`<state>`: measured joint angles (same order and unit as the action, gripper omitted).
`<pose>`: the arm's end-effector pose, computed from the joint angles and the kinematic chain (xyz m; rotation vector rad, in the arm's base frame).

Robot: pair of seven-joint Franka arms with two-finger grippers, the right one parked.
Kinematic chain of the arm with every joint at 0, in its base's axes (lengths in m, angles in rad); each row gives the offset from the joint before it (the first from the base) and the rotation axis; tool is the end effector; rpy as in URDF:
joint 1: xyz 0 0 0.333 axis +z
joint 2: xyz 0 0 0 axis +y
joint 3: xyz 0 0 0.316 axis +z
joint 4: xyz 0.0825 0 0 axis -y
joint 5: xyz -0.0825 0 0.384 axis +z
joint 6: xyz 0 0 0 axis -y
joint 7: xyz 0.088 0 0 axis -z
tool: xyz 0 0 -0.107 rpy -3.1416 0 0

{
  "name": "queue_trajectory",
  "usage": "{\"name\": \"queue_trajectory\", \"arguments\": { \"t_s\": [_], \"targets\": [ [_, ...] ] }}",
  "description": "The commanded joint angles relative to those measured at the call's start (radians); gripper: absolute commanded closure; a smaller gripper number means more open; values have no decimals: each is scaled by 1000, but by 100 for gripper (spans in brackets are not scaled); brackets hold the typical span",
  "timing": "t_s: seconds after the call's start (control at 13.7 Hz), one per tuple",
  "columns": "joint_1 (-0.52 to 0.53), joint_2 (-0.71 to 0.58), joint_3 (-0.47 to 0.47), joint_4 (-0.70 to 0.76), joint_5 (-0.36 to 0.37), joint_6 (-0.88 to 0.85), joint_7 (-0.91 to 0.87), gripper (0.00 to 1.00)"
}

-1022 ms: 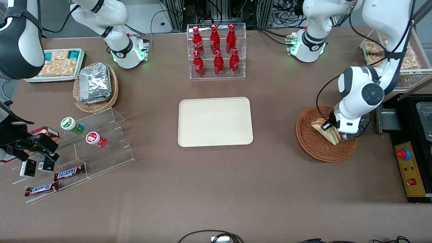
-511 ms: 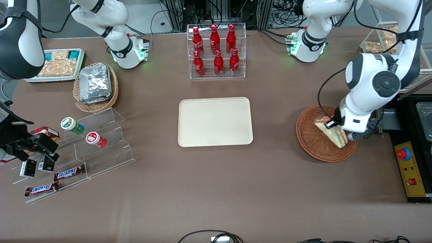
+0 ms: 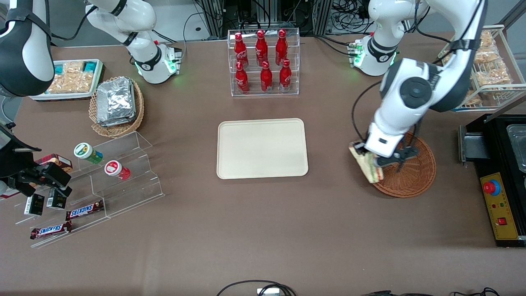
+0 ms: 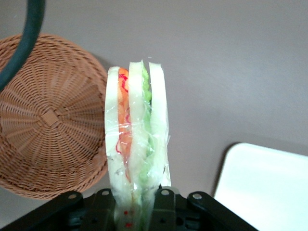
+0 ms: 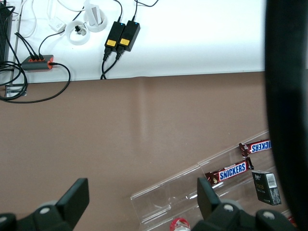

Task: Place sandwich from basket to tray
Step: 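Lift the sandwich and carry it with the left gripper toward the cream tray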

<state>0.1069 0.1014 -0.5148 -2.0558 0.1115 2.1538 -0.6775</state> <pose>0.5236 -0.2166 0.3953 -3.0924 -0.3277 -0.0498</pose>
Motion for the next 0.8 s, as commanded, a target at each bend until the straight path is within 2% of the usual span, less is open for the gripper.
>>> {"name": "queue_trajectory", "arguments": {
  "t_s": [0.0,0.44,0.58,0.73],
  "targets": [
    [0,11,-92,28,53,-22,-16,100],
    [0,55,-201,28,74,-15,-19,100],
    [0,99,-270,28,143,-14,-17,100],
    [0,176,-333,28,252,-5,-19,100]
  ]
}}
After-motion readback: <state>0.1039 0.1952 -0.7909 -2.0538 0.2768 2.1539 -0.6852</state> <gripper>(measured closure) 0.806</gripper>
